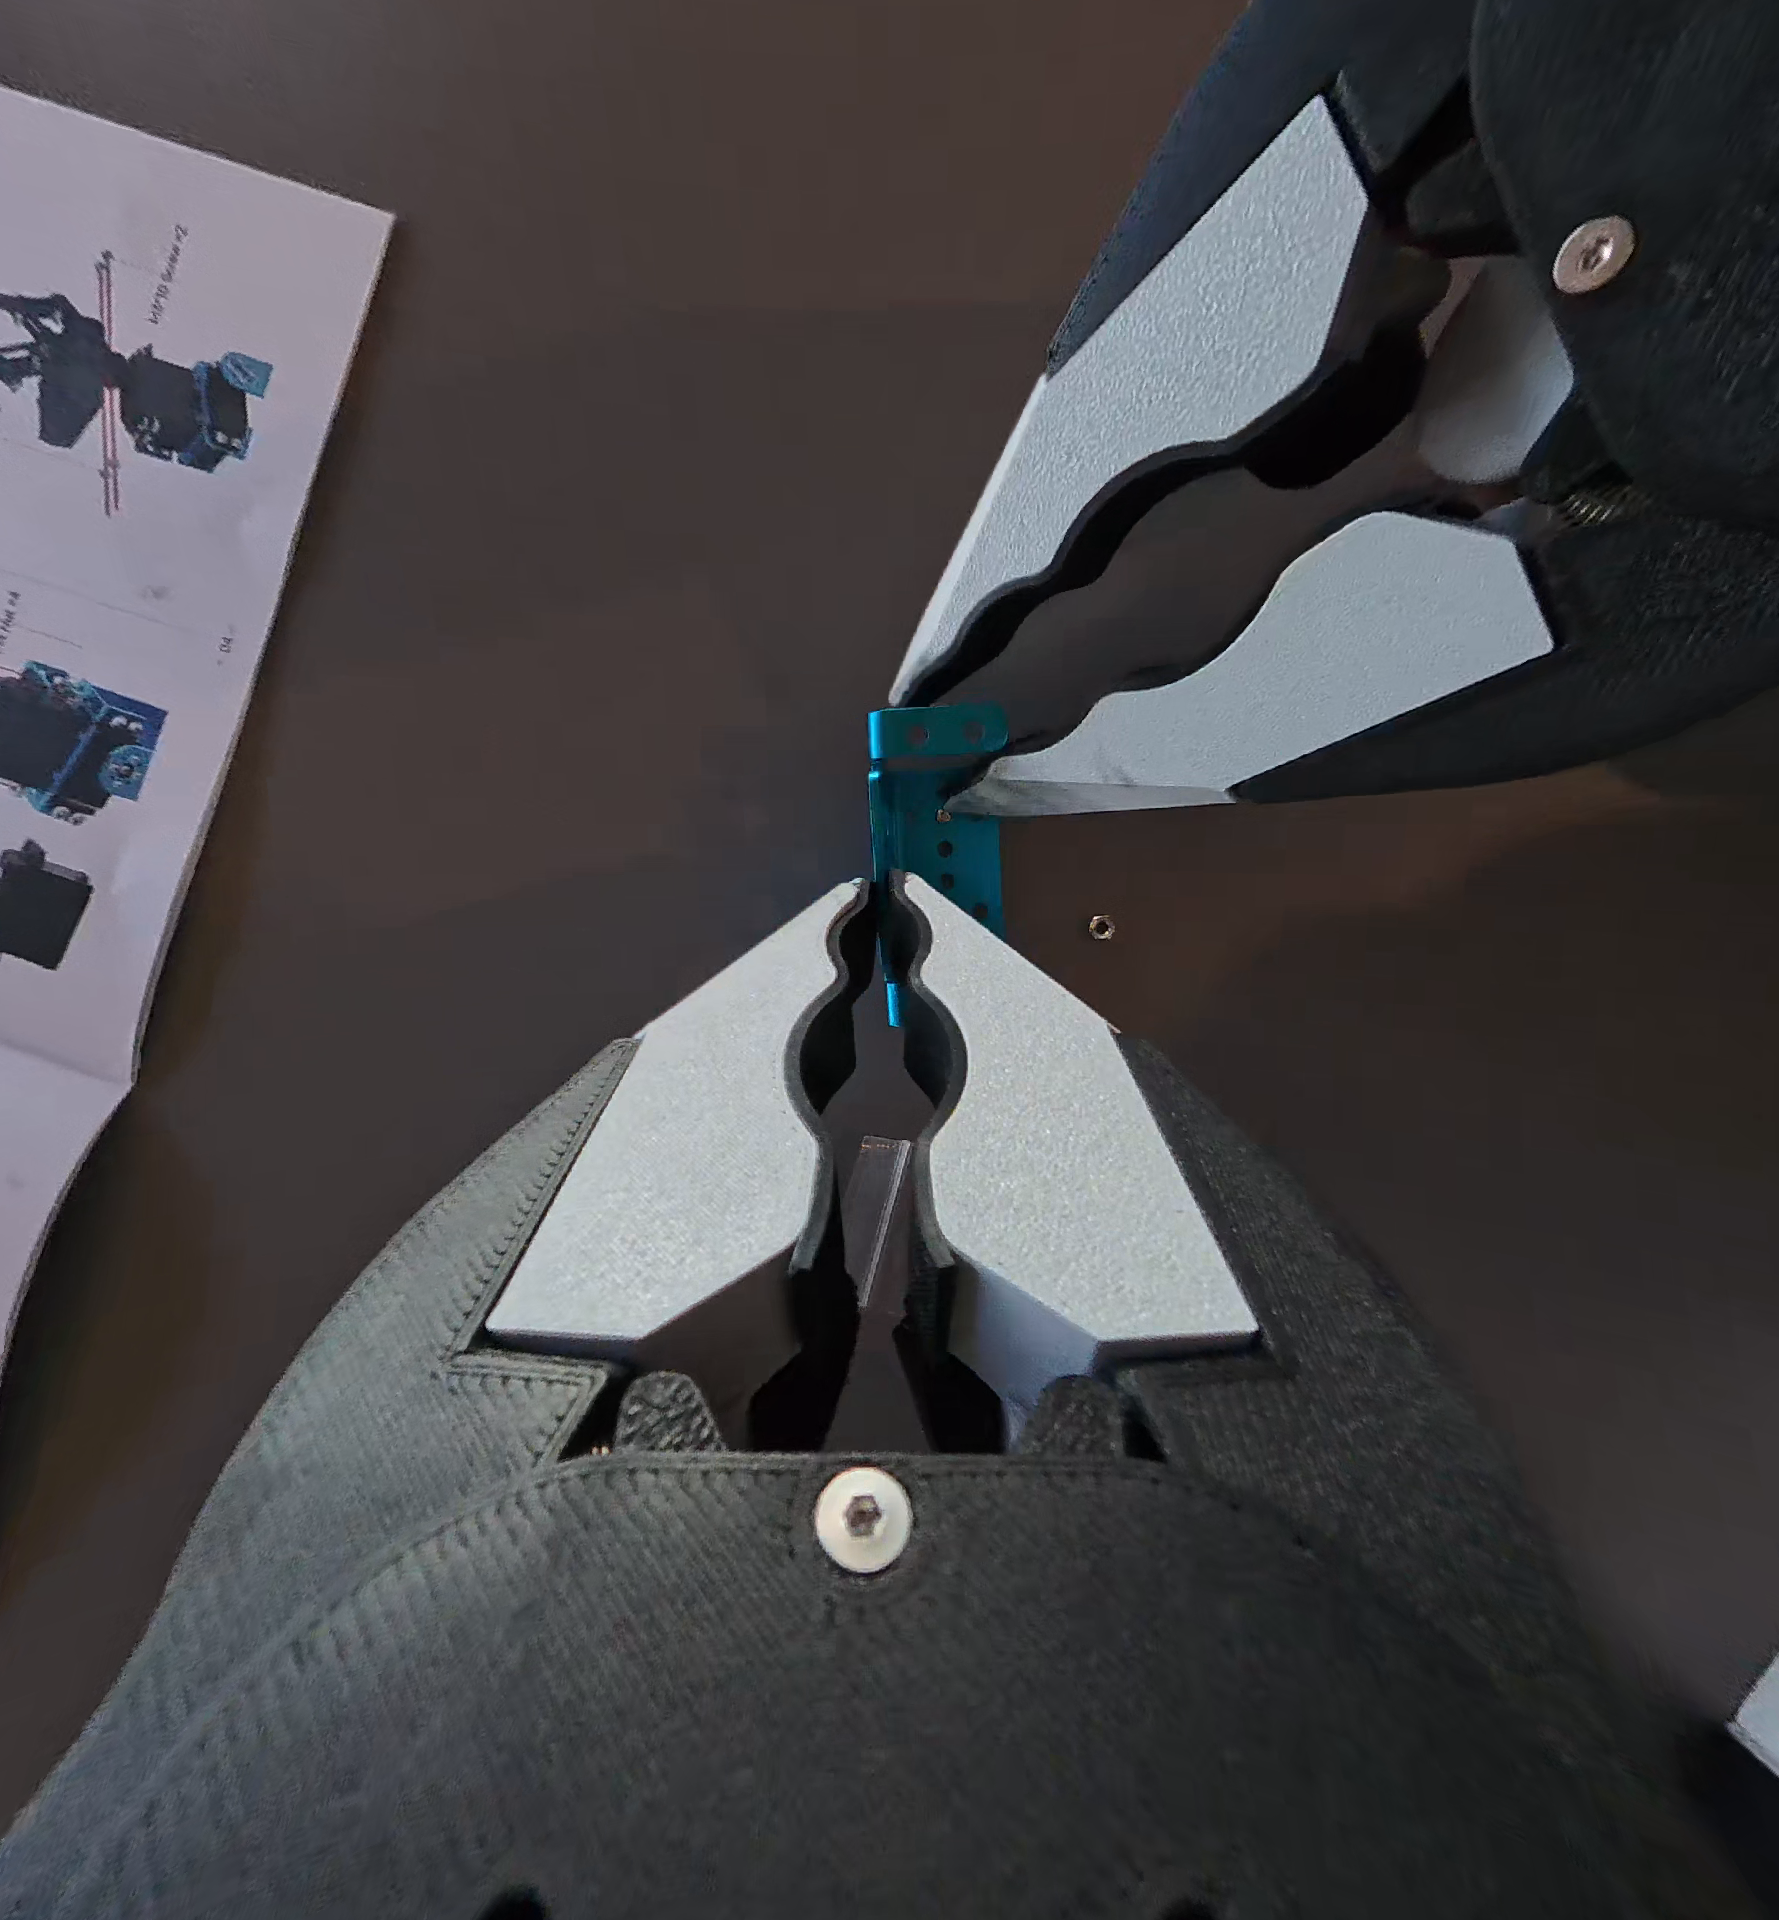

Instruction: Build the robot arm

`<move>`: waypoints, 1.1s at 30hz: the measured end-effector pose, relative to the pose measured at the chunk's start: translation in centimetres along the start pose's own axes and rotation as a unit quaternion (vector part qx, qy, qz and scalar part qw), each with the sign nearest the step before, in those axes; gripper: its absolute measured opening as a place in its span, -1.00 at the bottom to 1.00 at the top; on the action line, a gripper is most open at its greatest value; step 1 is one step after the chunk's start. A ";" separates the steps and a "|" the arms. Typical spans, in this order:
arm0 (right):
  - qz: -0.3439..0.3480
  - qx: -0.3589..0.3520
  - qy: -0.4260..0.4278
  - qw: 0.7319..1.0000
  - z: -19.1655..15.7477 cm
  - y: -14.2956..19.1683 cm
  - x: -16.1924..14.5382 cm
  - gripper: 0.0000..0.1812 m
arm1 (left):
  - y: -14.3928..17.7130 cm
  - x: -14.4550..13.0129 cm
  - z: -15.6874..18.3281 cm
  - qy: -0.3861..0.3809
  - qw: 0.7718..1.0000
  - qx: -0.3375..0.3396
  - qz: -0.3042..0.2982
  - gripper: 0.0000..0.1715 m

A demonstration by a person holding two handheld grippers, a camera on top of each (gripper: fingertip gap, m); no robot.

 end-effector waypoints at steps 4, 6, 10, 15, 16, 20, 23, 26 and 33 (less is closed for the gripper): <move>0.011 0.005 -0.008 1.000 0.0 0.2 -0.4 -0.79 | 0.0 0.1 0.2 -0.006 1.000 0.002 -0.010 -0.99; 0.017 0.016 -0.017 1.000 -0.2 0.2 -0.5 -0.84 | 0.0 0.2 0.3 -0.002 1.000 -0.002 -0.015 -0.99; 0.026 0.027 -0.026 0.999 -0.2 0.2 -0.7 -0.89 | 0.0 0.4 0.3 -0.002 1.000 -0.002 -0.006 -0.99; 0.029 0.035 -0.031 0.999 -0.3 0.1 -0.7 -0.93 | 0.0 0.4 0.4 -0.007 1.000 0.001 0.005 -0.99; 0.029 0.035 -0.030 0.999 -0.3 0.1 -0.8 -0.93 | 0.0 0.3 0.4 -0.006 1.000 -0.001 0.008 -0.99; 0.037 0.044 -0.040 0.998 -0.2 0.1 -0.8 -0.93 | 0.0 0.2 0.4 0.008 1.000 -0.020 0.022 -0.98; 0.040 0.048 -0.044 0.997 -0.1 0.1 -0.9 -0.94 | 0.0 -0.1 0.3 0.018 0.999 -0.035 0.031 -0.97; 0.043 0.050 -0.044 0.997 -0.1 0.0 -0.9 -0.93 | -0.1 -0.3 0.2 0.031 0.997 -0.049 0.045 -0.97; 0.050 0.058 -0.047 0.996 -0.1 0.0 -0.8 -0.94 | -1.1 -0.9 -0.2 0.054 0.996 -0.056 0.037 -0.99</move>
Point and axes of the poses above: each gripper's, where its closed fingertips meet, y back along the fingers, x out of its top, z = x × y across the jaws, the point moved 6 cm from there along y, back along the fingers, and after that the axes turned 8 degrees about x, right-handed, at the moved point
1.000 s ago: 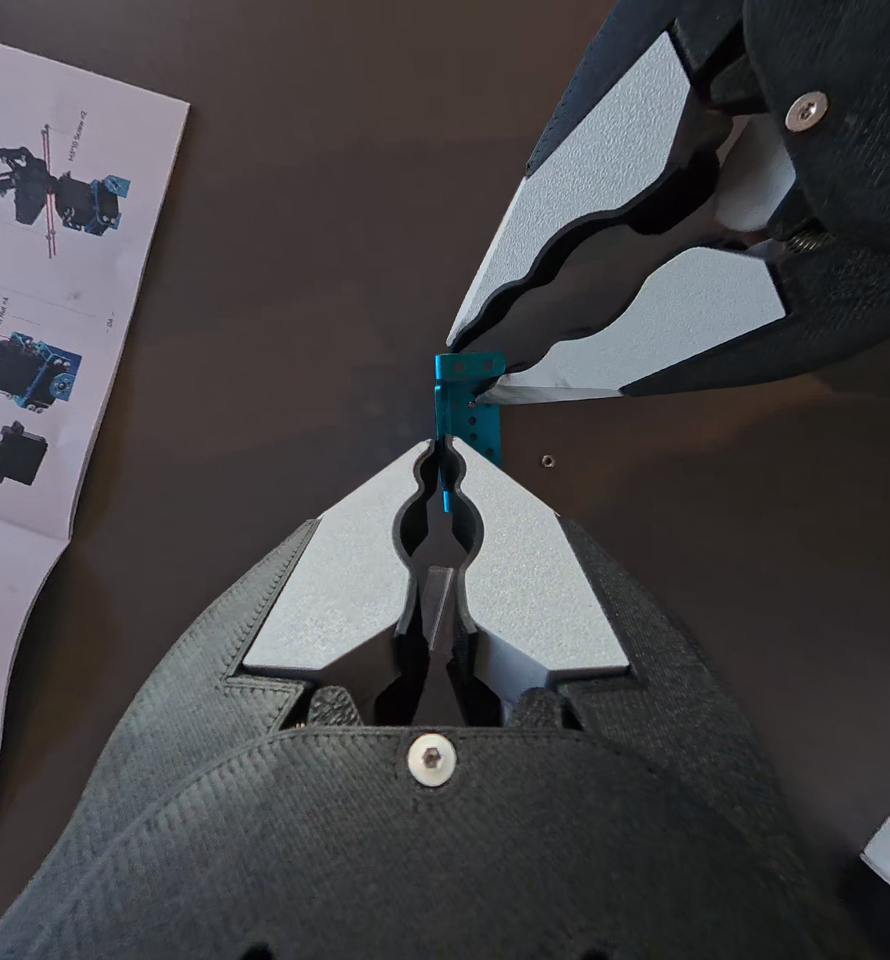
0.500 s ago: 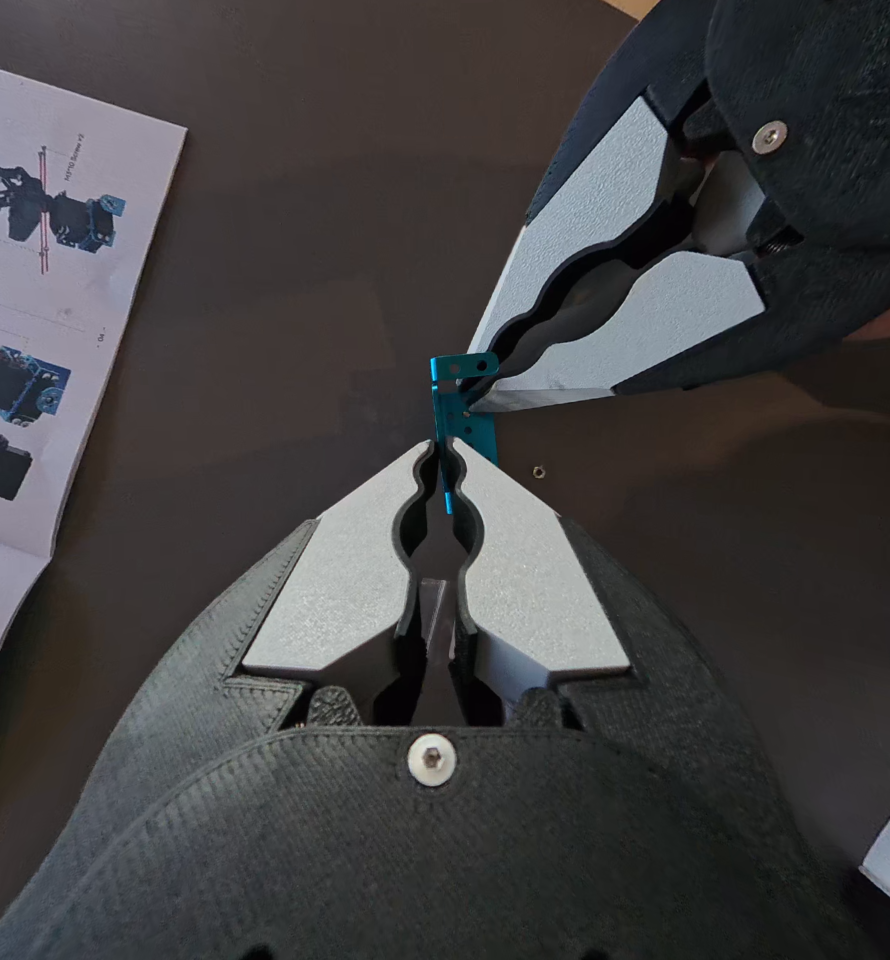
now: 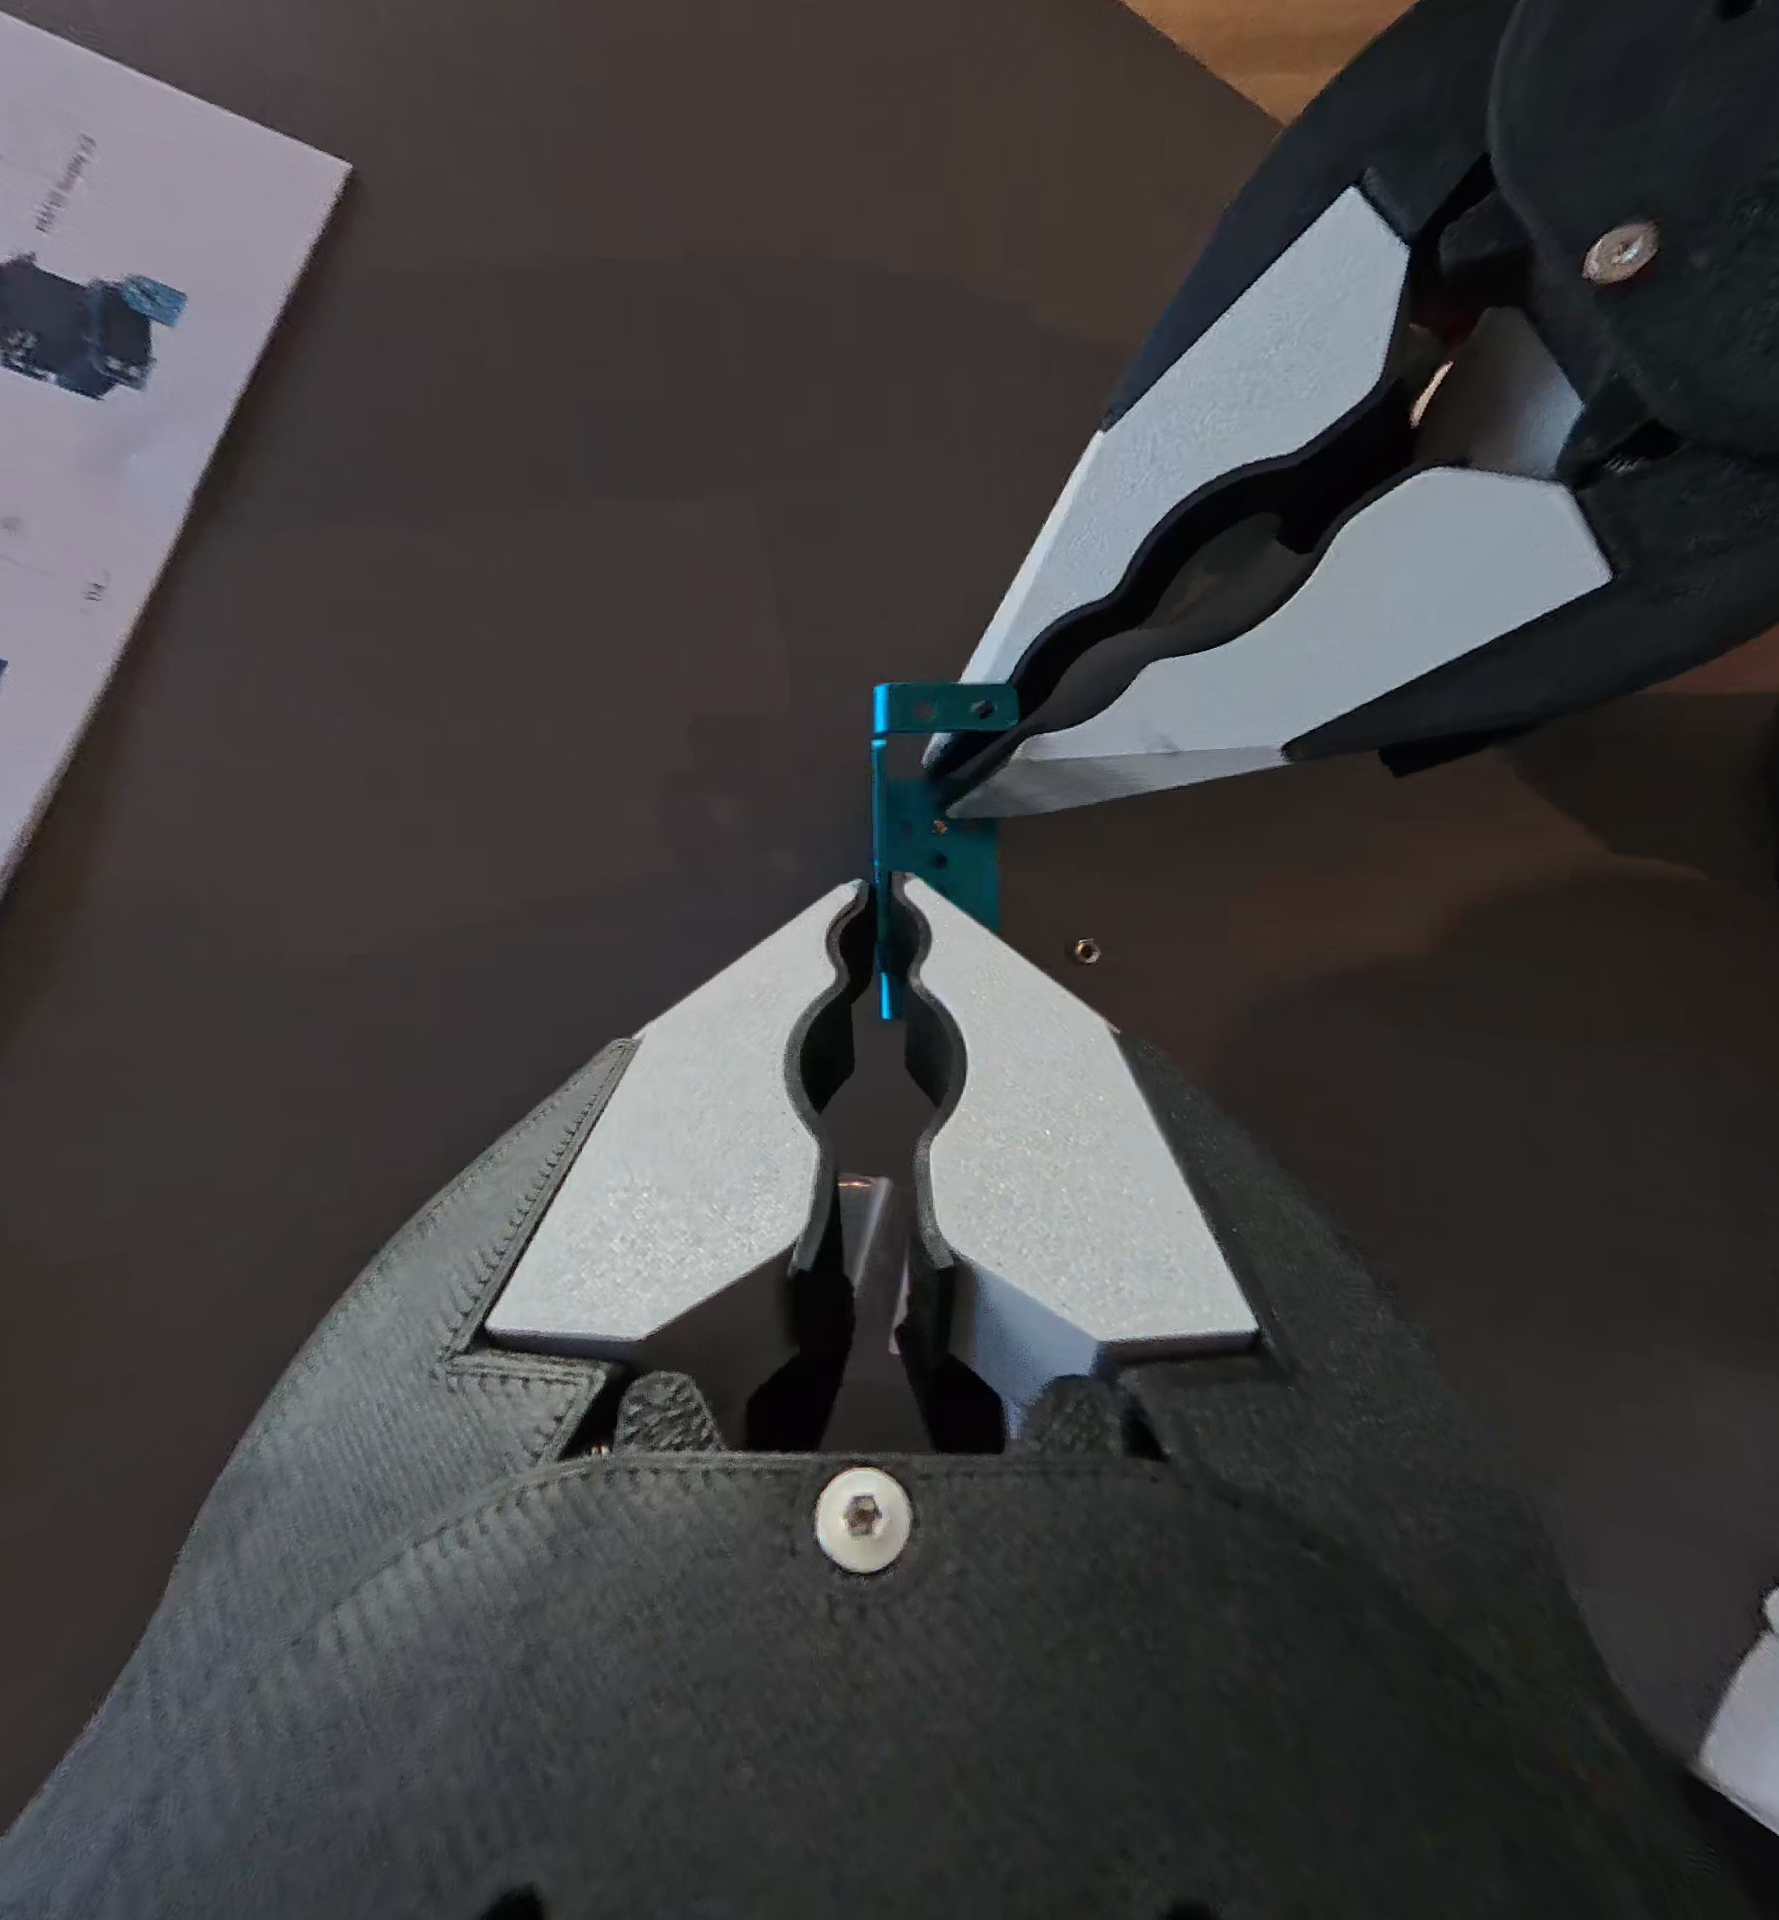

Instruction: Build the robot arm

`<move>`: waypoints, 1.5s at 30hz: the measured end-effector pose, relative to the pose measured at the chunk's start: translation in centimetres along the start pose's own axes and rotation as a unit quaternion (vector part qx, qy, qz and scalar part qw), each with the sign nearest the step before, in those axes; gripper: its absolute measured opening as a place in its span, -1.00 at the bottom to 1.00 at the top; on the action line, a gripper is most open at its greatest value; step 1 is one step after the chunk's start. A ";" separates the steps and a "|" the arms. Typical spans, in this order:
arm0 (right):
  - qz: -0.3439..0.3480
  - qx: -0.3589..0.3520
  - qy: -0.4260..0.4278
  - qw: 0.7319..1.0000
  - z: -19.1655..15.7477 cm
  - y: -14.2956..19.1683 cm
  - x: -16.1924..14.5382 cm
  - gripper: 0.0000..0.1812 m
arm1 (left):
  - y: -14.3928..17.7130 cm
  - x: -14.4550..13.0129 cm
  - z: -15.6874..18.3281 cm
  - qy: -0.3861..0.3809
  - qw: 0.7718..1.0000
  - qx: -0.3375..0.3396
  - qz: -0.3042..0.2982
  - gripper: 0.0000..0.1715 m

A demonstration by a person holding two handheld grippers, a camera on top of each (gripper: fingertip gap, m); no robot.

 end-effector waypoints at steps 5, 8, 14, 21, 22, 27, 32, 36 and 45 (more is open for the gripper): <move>0.005 0.005 -0.008 1.000 0.1 0.0 0.0 -0.93 | 0.0 0.0 0.2 -0.015 1.000 0.021 -0.007 -0.99; 0.006 0.001 -0.006 1.000 0.1 0.0 0.0 -0.88 | 0.1 0.2 0.4 -0.024 0.999 0.035 -0.015 -0.99; 0.019 -0.017 -0.007 1.000 -0.1 2.3 -0.5 -0.79 | 0.2 0.3 0.6 -0.054 0.996 0.068 -0.031 -0.99; 0.033 0.018 0.040 0.998 -4.0 2.4 -1.2 -0.84 | 0.2 0.5 0.8 -0.065 0.994 0.080 -0.048 -0.99; 0.026 0.010 0.048 0.998 -4.1 1.9 -1.5 -0.84 | 0.2 0.5 0.8 -0.065 0.993 0.081 -0.050 -0.99; -0.015 0.008 0.054 0.998 -4.3 0.3 -2.1 -0.84 | 0.1 0.5 0.8 -0.060 0.994 0.078 -0.054 -0.99; -0.017 0.010 0.047 0.999 -4.2 0.0 -1.9 -0.86 | 0.1 0.6 1.0 -0.061 0.993 0.079 -0.056 -0.99; -0.019 0.012 0.051 0.998 -4.4 -0.1 -1.8 -0.93 | 0.1 0.6 1.0 -0.060 0.993 0.079 -0.057 -0.99; 0.047 -0.070 0.027 0.996 -3.3 1.0 -0.3 -0.94 | 0.1 0.6 1.2 -0.060 0.993 0.084 -0.062 -0.99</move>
Point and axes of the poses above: each gripper's, where its closed fingertips meet, y back along the fingers, x out of its top, z = x × y across the jaws, the point moved 6 cm from there along y, back along the fingers, and after that the axes turned 8 degrees about x, right-handed, at the moved point
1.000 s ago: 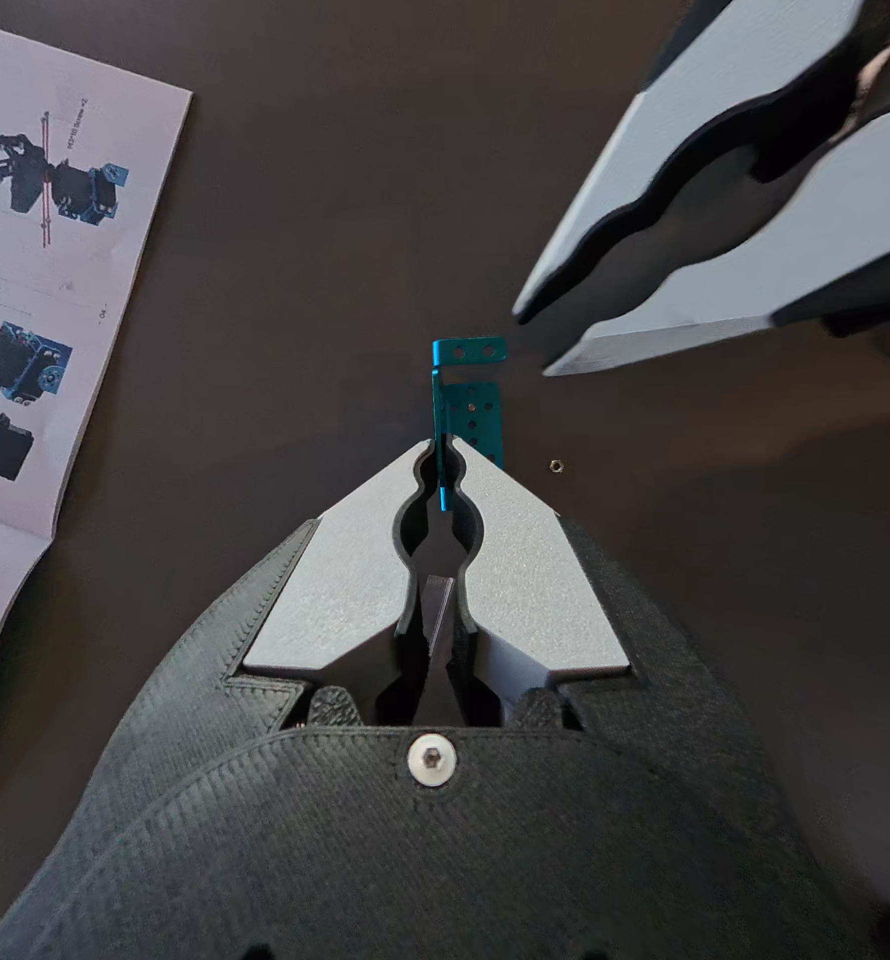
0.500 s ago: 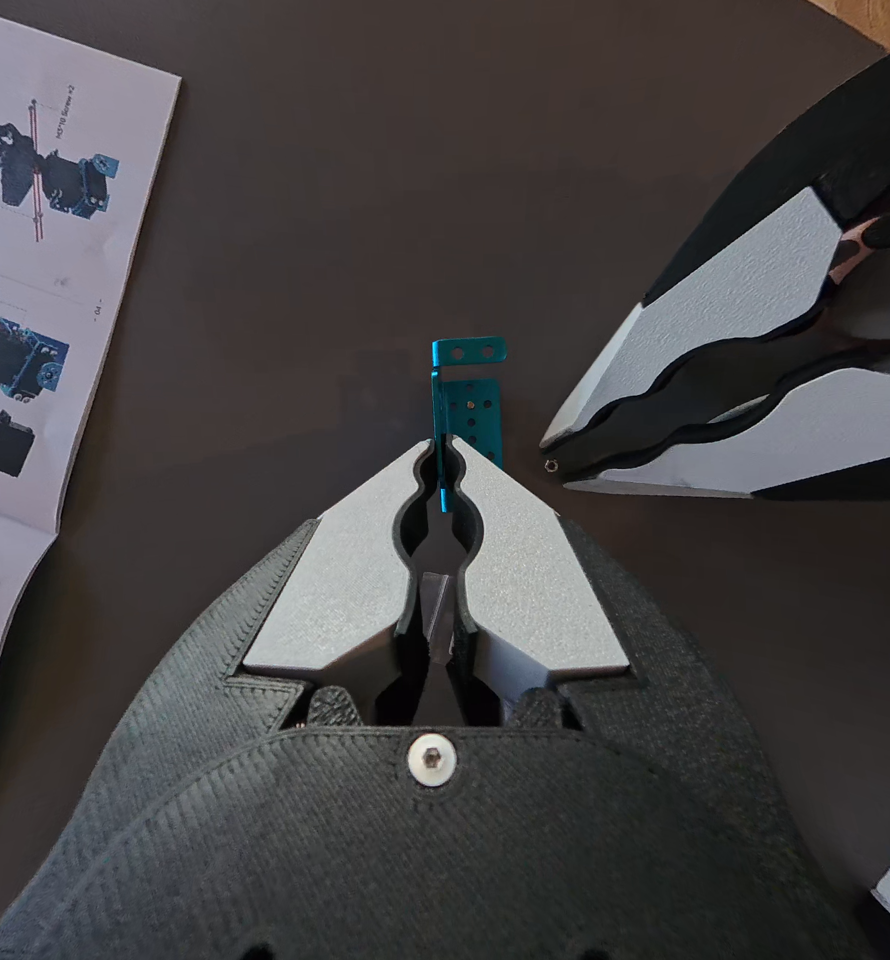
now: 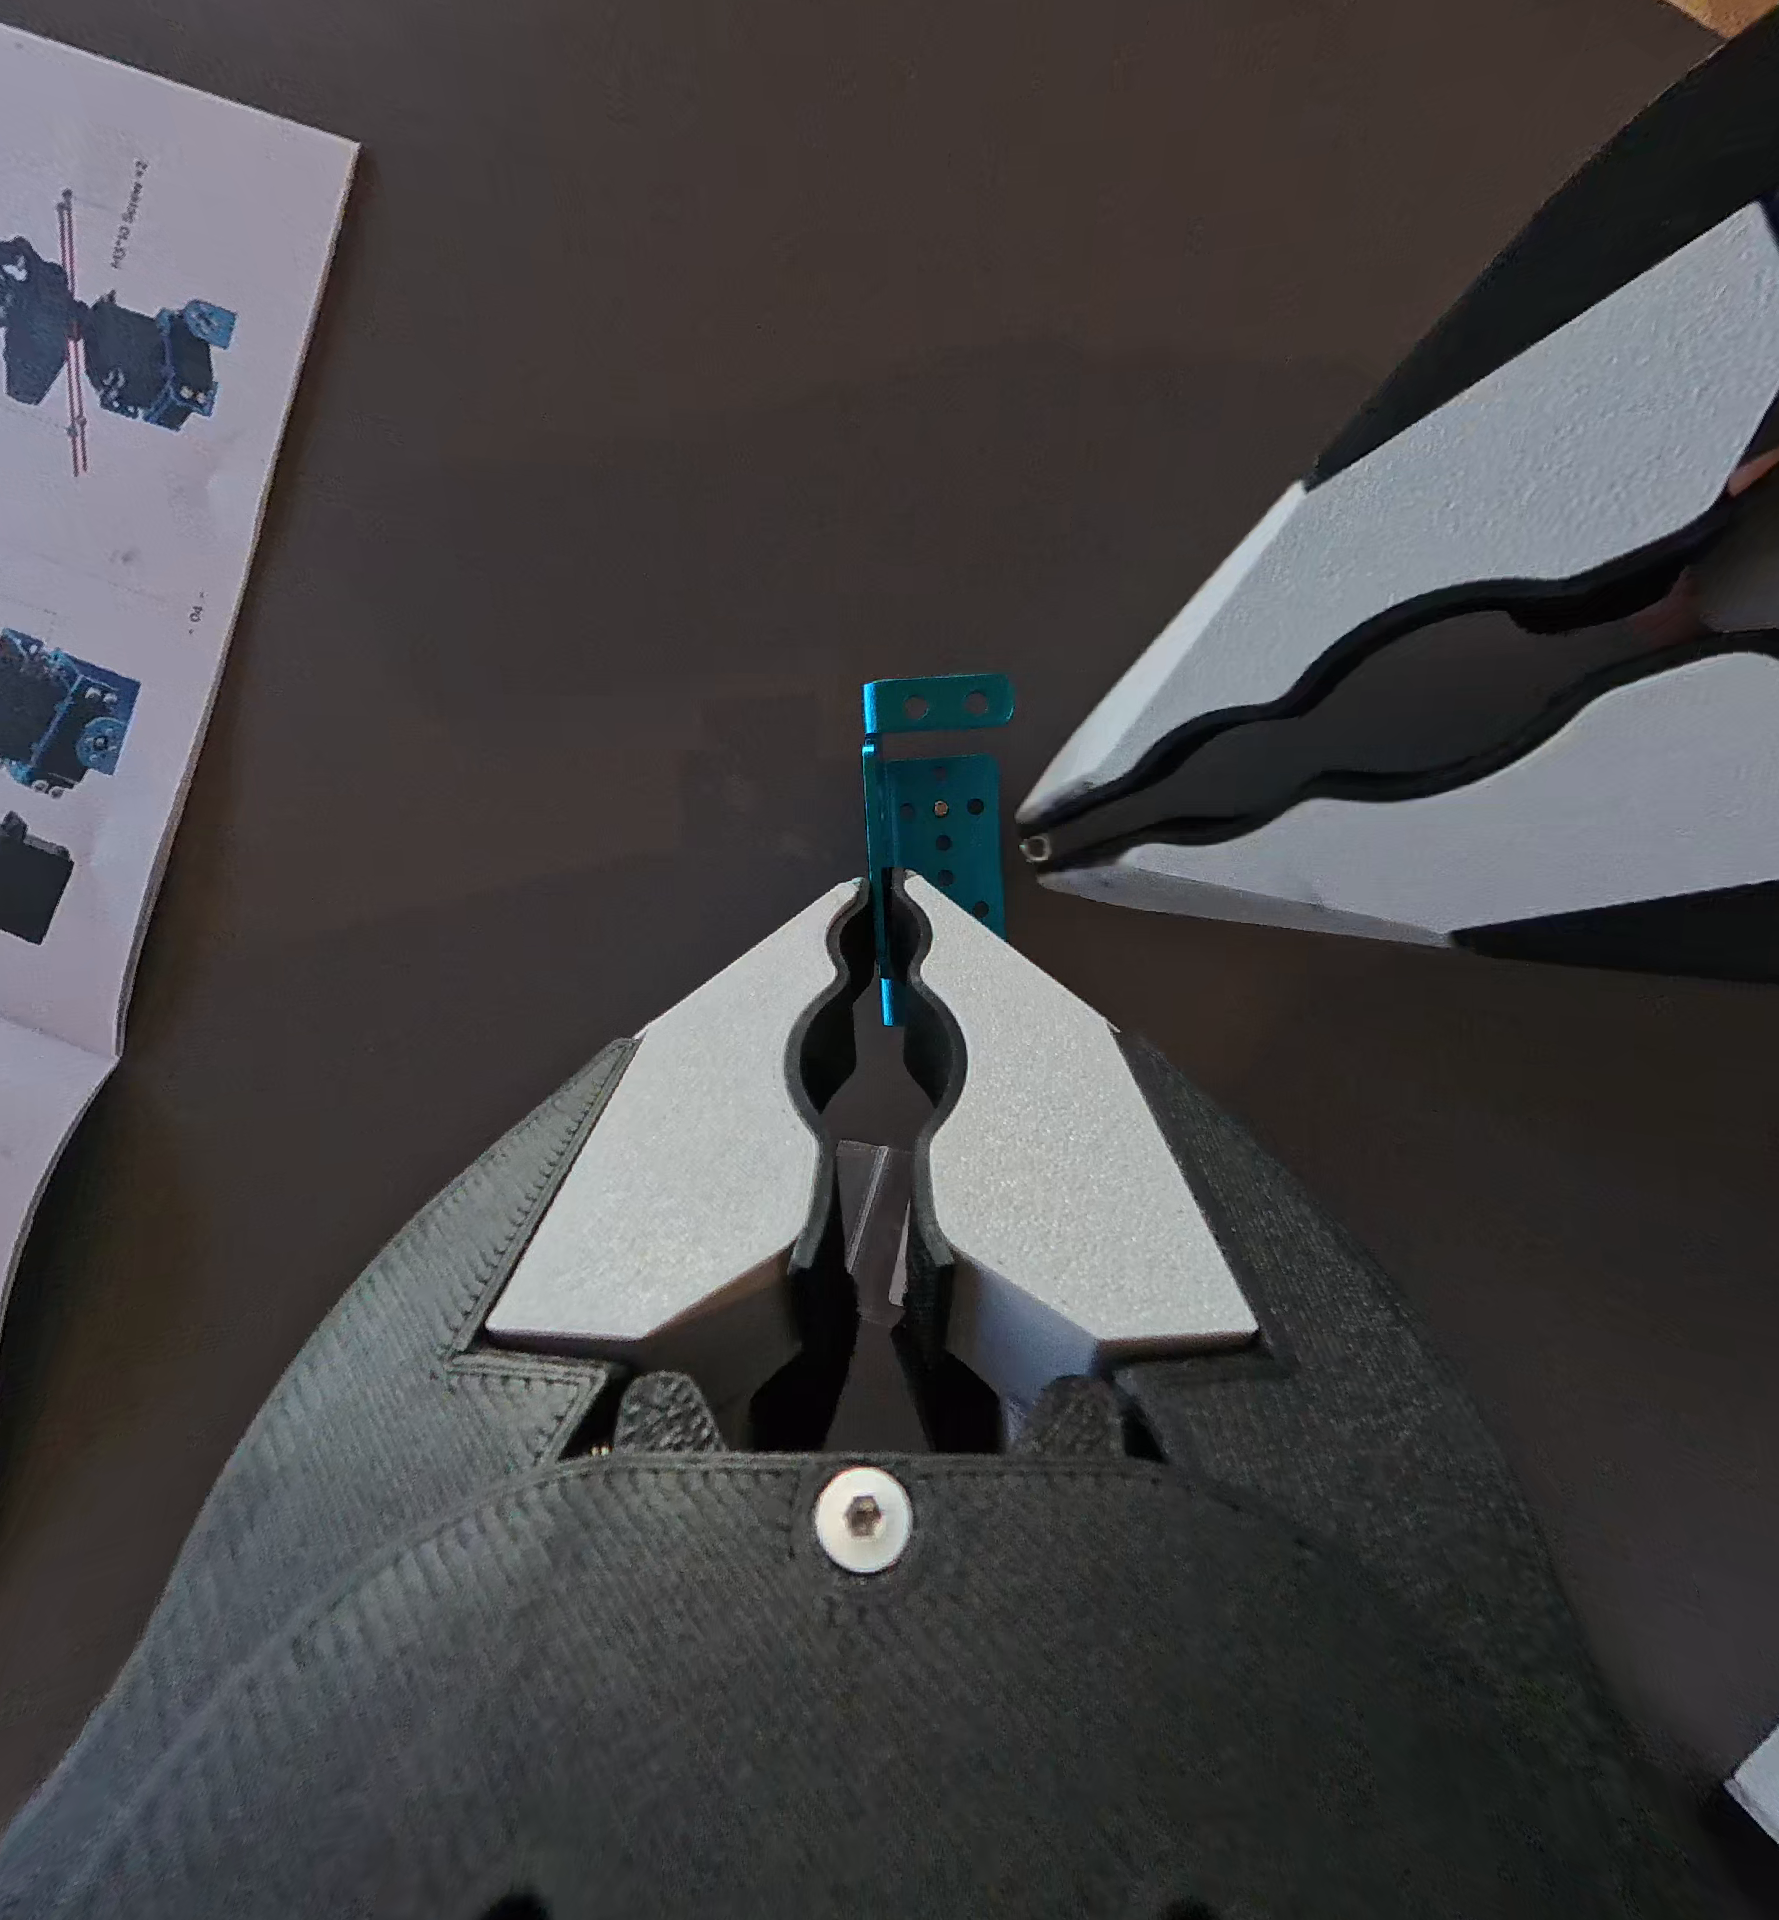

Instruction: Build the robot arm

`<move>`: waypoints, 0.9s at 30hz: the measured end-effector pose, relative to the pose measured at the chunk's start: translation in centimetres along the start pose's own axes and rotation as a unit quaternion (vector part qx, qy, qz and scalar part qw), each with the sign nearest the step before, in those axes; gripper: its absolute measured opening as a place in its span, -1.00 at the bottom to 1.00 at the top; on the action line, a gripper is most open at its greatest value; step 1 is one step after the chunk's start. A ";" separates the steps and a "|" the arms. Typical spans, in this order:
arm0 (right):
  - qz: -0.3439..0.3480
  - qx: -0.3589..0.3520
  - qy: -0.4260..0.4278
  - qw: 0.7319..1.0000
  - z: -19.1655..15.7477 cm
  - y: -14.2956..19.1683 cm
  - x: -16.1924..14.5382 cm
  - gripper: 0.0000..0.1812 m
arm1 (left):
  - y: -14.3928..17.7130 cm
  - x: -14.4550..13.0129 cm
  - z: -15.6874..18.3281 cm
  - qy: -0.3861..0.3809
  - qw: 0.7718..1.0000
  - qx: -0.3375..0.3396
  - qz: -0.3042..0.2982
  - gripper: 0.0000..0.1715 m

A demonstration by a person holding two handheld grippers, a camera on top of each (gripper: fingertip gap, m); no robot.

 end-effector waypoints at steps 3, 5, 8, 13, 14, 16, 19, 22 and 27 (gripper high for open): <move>0.010 -0.041 -0.037 0.998 0.3 -0.5 0.1 -0.94 | 0.0 0.0 0.1 0.000 1.000 0.004 -0.002 -0.99; 0.001 -0.067 -0.041 0.997 0.5 -1.0 0.0 -0.94 | 0.0 0.0 0.2 0.002 1.000 0.002 -0.001 -0.99; -0.005 -0.074 -0.046 0.996 0.7 -1.4 0.1 -0.94 | 0.0 0.0 0.2 0.007 1.000 -0.002 0.001 -0.99; -0.009 -0.081 -0.051 0.995 0.9 -1.6 0.1 -0.94 | 0.0 0.0 0.1 0.011 1.000 -0.003 0.002 -0.99; -0.009 -0.083 -0.054 0.995 0.9 -1.6 0.0 -0.94 | 0.0 0.0 0.1 0.011 1.000 -0.004 0.002 -0.99; -0.011 -0.086 -0.059 0.995 0.9 -1.7 0.0 -0.93 | 0.0 0.0 0.1 0.012 1.000 -0.003 0.002 -0.99; -0.011 -0.092 -0.063 0.994 1.0 -1.8 0.1 -0.93 | 0.0 0.0 0.0 0.011 1.000 0.000 0.002 -0.99; -0.011 -0.093 -0.071 0.993 1.0 -1.9 0.1 -0.93 | -0.1 0.0 0.0 0.012 1.000 0.000 0.002 -0.99; -0.013 -0.094 -0.072 0.993 1.0 -1.9 0.1 -0.90 | -0.1 0.0 0.0 0.011 1.000 -0.001 0.003 -0.99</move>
Point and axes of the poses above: each gripper's, where its closed fingertips meet, y back along the fingers, x out of its top, z = x × y across the jaws, the point moved 6 cm from there along y, back along the fingers, and after that the axes turned 8 degrees about x, right-handed, at the moved point
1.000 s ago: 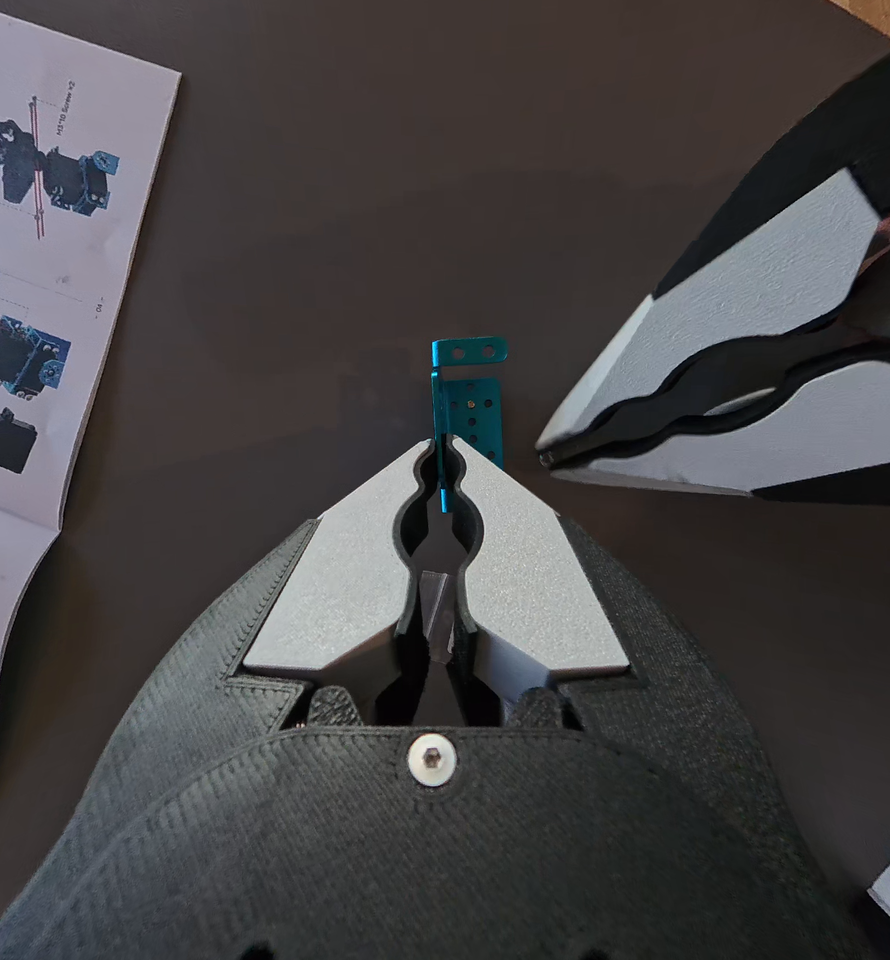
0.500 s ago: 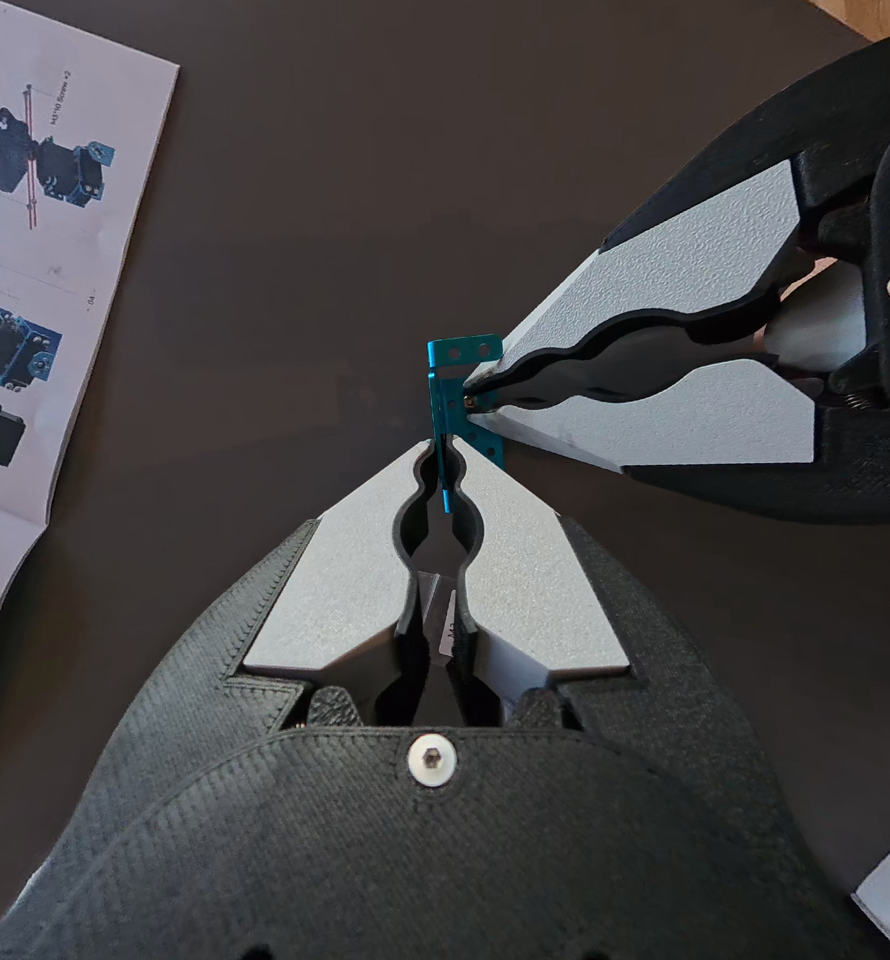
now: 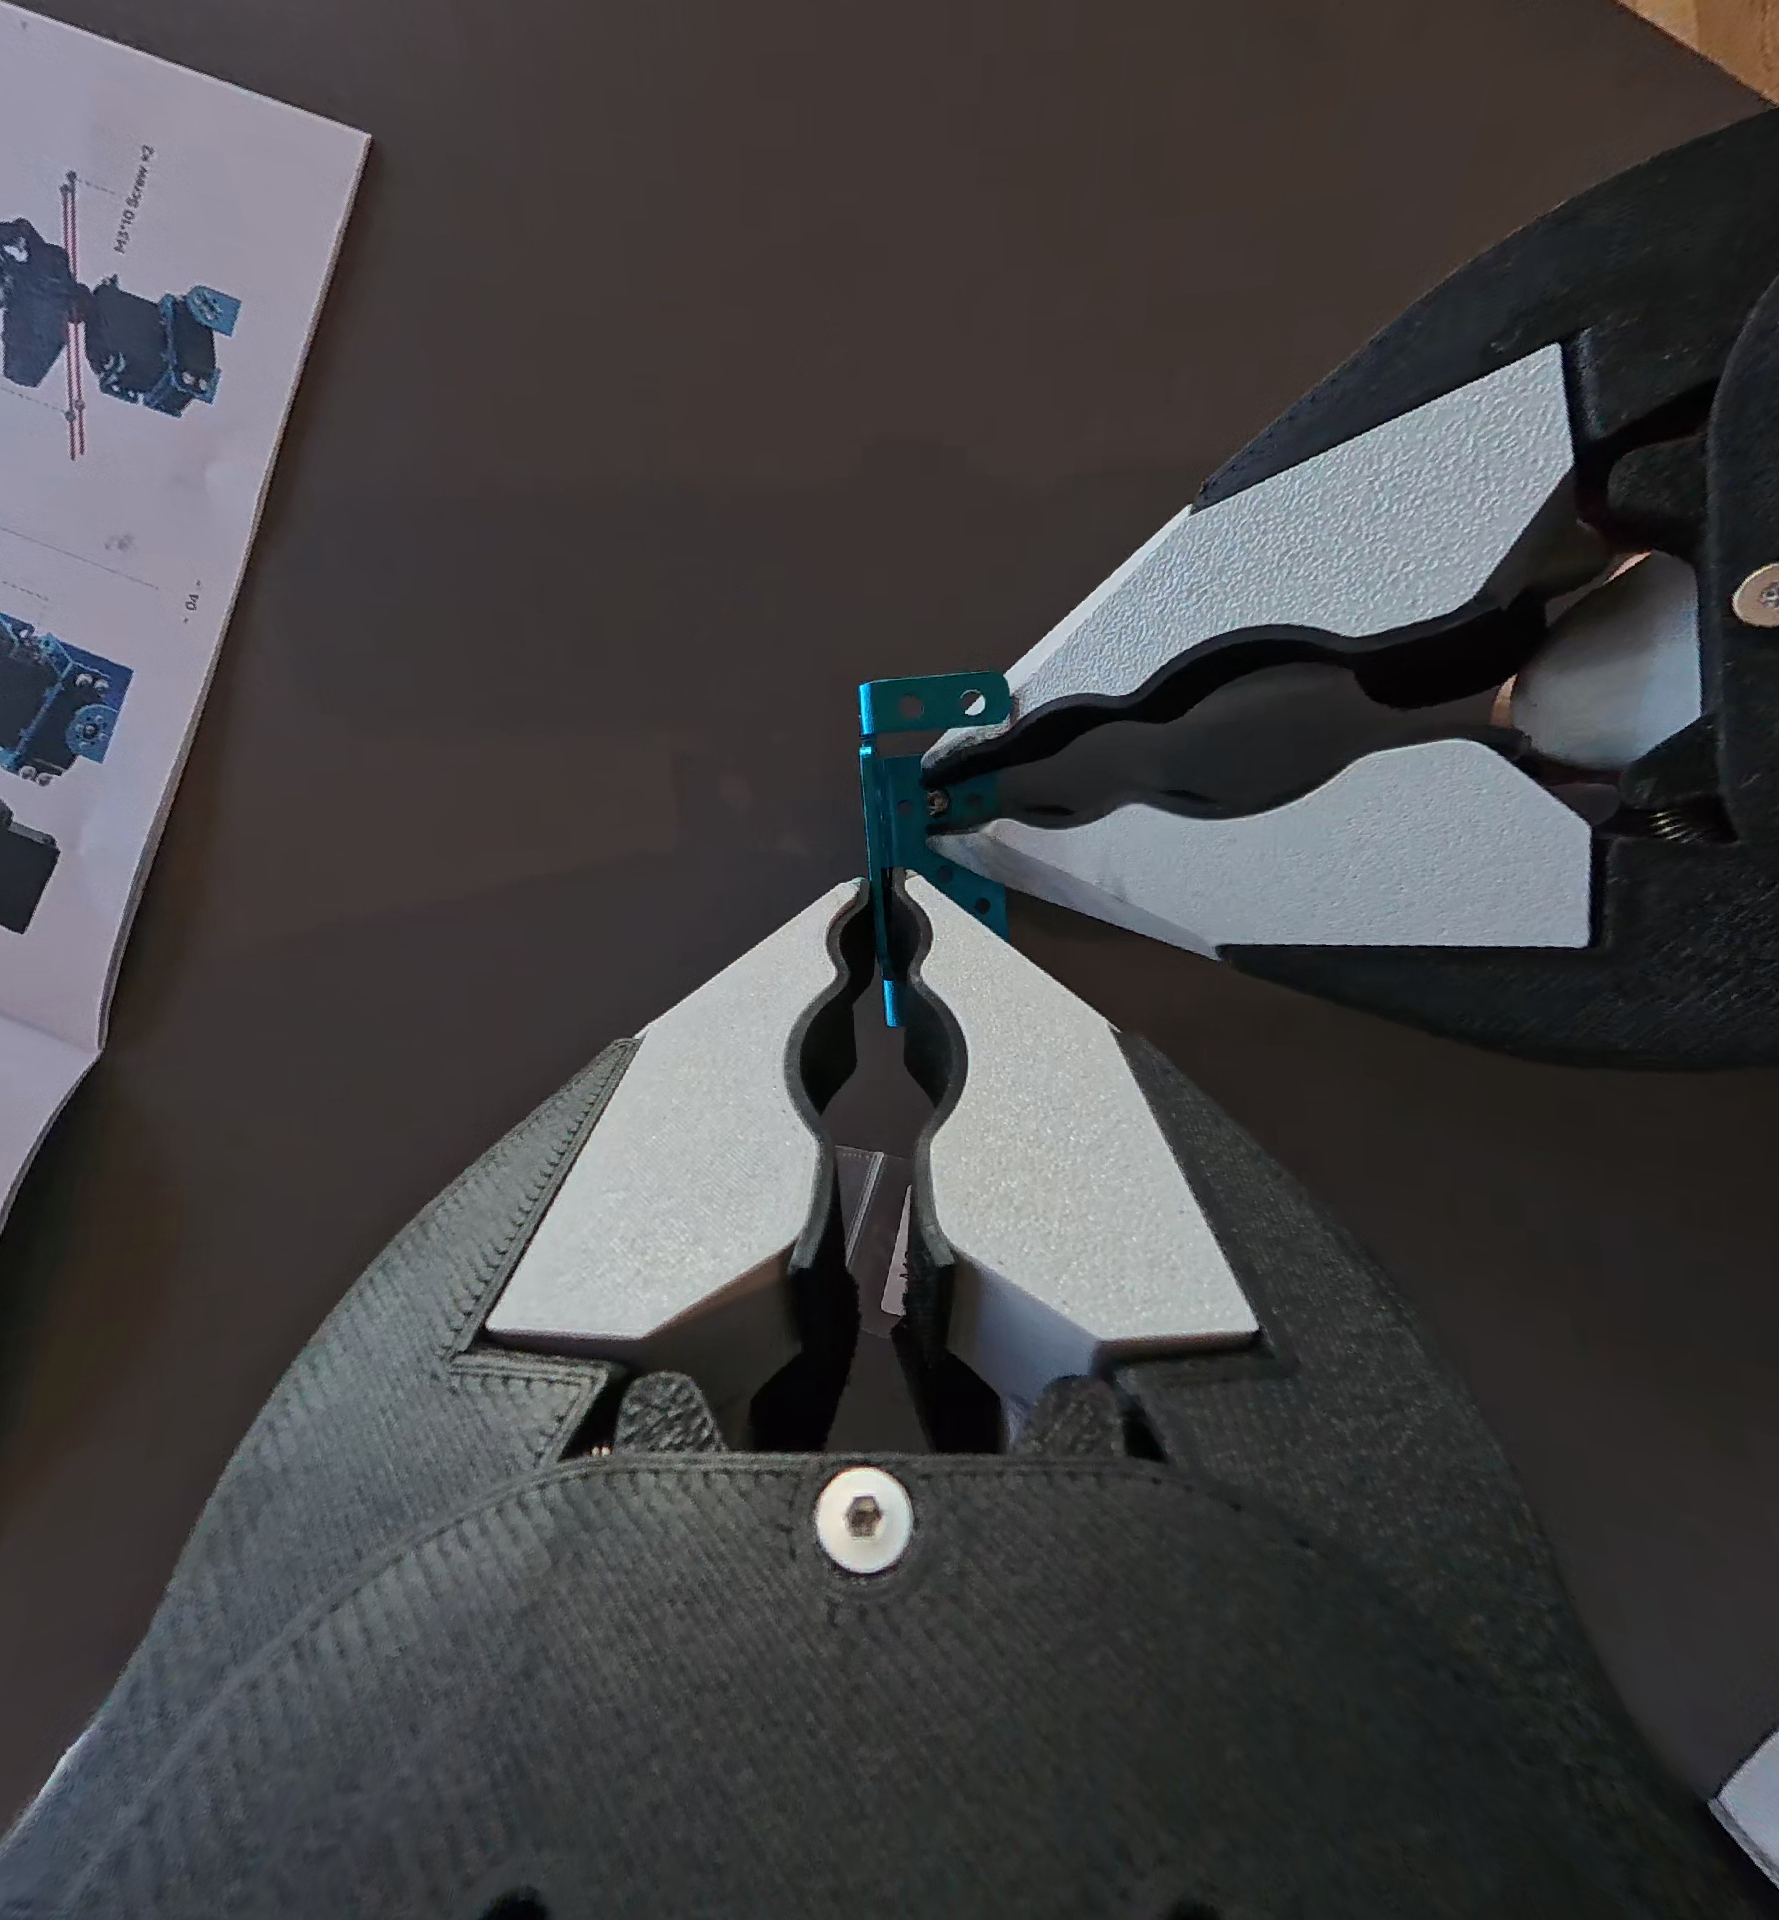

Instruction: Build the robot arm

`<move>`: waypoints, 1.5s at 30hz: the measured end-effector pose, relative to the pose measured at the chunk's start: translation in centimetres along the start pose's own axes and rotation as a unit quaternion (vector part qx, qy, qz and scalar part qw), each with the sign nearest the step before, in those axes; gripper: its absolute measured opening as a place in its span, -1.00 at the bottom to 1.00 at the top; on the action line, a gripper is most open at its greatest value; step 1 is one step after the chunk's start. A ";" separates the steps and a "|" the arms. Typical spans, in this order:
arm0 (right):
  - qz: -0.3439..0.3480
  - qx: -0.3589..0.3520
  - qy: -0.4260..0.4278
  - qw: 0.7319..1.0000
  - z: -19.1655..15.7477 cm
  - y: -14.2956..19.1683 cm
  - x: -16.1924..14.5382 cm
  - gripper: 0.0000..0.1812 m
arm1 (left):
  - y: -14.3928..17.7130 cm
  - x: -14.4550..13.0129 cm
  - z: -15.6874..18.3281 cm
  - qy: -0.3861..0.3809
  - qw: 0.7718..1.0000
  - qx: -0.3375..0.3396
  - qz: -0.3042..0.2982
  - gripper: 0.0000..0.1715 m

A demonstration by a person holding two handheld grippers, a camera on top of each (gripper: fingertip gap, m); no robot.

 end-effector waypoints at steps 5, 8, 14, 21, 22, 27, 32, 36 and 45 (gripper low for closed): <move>0.003 0.004 0.001 1.000 -0.2 0.1 0.0 -0.84 | 0.0 0.0 0.0 -0.001 1.000 0.001 0.000 -0.99; 0.006 0.008 -0.005 1.000 -0.1 0.4 -0.2 -0.81 | 0.0 0.0 -0.1 -0.001 1.000 0.002 0.000 -0.99; 0.023 0.039 0.030 0.999 -0.7 1.1 -0.2 -0.79 | 0.0 0.0 -0.1 -0.003 1.000 0.005 0.002 -0.99; 0.003 0.027 0.244 0.969 -1.2 2.2 -0.6 -0.74 | 0.0 0.0 -0.1 -0.005 1.000 0.003 0.001 -0.99; 0.001 0.013 0.286 0.958 -1.1 2.5 -0.6 -0.73 | 0.0 0.0 -0.1 -0.005 1.000 0.002 0.001 -0.99; -0.001 0.035 0.376 0.926 -1.7 2.1 -1.1 -0.58 | -0.1 0.0 -0.2 -0.004 1.000 -0.003 0.002 -0.99; 0.032 0.046 0.406 0.912 -2.1 1.9 -0.5 -0.49 | -0.1 0.0 -0.2 0.001 1.000 -0.008 0.001 -0.99; 0.014 0.055 0.390 0.919 -1.9 1.2 -0.6 -0.50 | -0.1 0.0 -0.2 0.000 1.000 -0.009 0.001 -0.99; 0.018 0.058 0.305 0.950 -1.7 0.8 -0.6 -0.51 | -0.1 -0.1 -0.3 0.005 1.000 -0.014 0.001 -0.99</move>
Point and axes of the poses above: each gripper's, where its closed fingertips meet, y back along the fingers, x out of its top, z = x × y across the jaws, the point moved 6 cm from there along y, back along the fingers, and after that the axes turned 8 degrees about x, right-handed, at the moved point
